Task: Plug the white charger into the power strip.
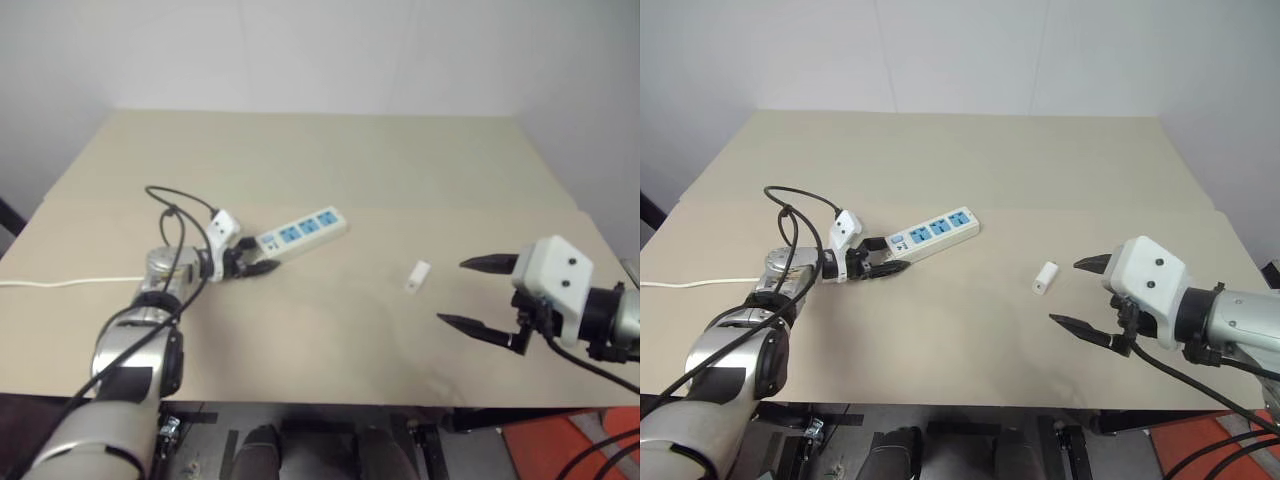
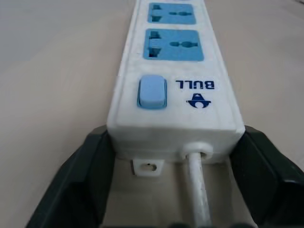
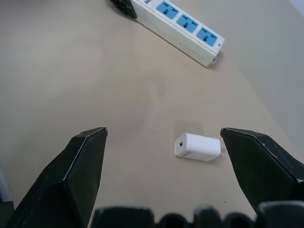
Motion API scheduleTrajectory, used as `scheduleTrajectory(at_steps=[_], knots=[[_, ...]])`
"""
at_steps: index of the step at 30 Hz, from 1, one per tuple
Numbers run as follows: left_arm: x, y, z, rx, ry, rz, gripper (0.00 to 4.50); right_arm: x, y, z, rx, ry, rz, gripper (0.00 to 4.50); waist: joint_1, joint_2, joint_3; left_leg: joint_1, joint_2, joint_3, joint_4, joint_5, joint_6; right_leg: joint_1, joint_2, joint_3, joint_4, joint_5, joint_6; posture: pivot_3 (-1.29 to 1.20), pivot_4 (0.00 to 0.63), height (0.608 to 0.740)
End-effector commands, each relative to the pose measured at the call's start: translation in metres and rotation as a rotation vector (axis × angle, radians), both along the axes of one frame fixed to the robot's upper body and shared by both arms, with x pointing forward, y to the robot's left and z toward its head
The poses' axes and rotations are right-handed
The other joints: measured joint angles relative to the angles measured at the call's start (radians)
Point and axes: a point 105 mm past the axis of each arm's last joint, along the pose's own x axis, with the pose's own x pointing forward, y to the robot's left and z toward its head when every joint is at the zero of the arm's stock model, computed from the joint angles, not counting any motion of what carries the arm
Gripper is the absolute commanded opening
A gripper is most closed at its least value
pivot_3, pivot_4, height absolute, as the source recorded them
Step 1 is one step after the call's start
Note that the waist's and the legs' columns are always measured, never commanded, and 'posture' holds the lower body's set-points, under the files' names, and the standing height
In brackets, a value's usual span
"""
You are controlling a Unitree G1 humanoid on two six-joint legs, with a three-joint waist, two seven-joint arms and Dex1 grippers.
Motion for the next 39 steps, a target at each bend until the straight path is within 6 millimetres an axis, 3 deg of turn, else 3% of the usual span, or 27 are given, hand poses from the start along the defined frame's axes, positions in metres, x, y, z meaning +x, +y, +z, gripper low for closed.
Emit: scheduleTrajectory(at_steps=[1,7,9,13,18,26,30,33,36,39], knots=[[0.002,-0.010,0.012,0.007,-0.019,-0.050,3.26,-0.005,0.016,-0.001,-0.008,-0.011,0.059,4.50,0.002,0.000,0.000,0.000,0.000,0.000,0.000,0.000,0.000,0.000,0.000,0.000,0.000,0.000,0.000,0.00,0.150,0.740],[-0.007,-0.009,0.007,0.090,-0.033,-0.136,3.26,-0.001,0.035,-0.016,-0.013,0.019,0.109,4.50,0.010,0.000,0.000,0.000,0.000,0.000,0.000,0.000,0.000,0.000,0.000,0.000,0.000,0.000,0.000,0.00,0.150,0.740],[-0.012,-0.009,0.013,0.030,-0.044,-0.175,3.26,0.001,0.039,-0.016,-0.005,0.017,0.119,4.50,0.011,0.000,0.000,0.000,0.000,0.000,0.000,0.000,0.000,0.000,0.000,0.000,0.000,0.000,0.000,0.00,0.150,0.740],[-0.027,-0.006,0.024,-0.029,-0.109,-0.252,3.26,0.003,0.039,-0.020,-0.015,0.030,0.125,4.50,0.012,0.000,0.000,-0.001,0.000,0.000,0.000,0.000,0.000,-0.001,0.000,0.000,0.000,0.000,0.000,0.00,0.150,0.740],[-0.054,-0.006,0.023,0.042,-0.080,-0.308,3.26,0.007,0.042,-0.023,-0.013,0.038,0.142,4.50,0.010,0.000,0.000,0.000,0.001,0.000,0.000,0.000,0.000,-0.001,0.000,0.000,0.000,0.000,0.000,0.00,0.150,0.740],[-0.061,-0.010,0.020,0.079,-0.061,-0.271,3.26,0.014,0.046,-0.025,-0.007,0.032,0.155,4.50,0.016,0.000,0.000,0.000,0.001,0.000,0.002,0.000,0.000,0.000,0.000,0.000,0.001,0.000,0.000,0.00,0.150,0.740],[-0.068,-0.010,0.022,0.053,-0.094,-0.336,4.48,0.013,0.044,-0.026,-0.004,0.032,0.145,4.50,0.015,0.000,0.000,0.000,0.001,0.000,0.002,0.000,0.000,-0.001,0.000,0.000,0.001,0.000,0.000,0.00,0.150,0.740],[-0.066,-0.011,0.026,0.033,-0.159,-0.337,4.48,0.012,0.044,-0.026,-0.004,0.032,0.138,4.50,0.015,0.000,0.000,0.000,0.001,0.000,0.002,0.000,0.000,0.000,0.000,0.000,0.001,0.000,0.000,0.00,0.150,0.740],[-0.057,-0.014,0.049,-0.087,-0.331,-0.290,4.48,0.011,0.042,-0.026,-0.002,0.032,0.127,4.50,0.016,0.000,0.000,0.000,0.001,0.000,0.002,0.000,0.000,0.000,0.000,0.000,0.001,0.000,0.000,0.00,0.150,0.740],[-0.059,-0.007,0.061,-0.156,-0.335,-0.338,4.48,0.010,0.041,-0.026,0.002,0.031,0.122,4.50,0.016,0.000,0.000,0.000,0.001,0.000,0.002,0.000,0.000,0.000,0.000,0.000,0.001,0.000,0.000,0.00,0.150,0.740]])
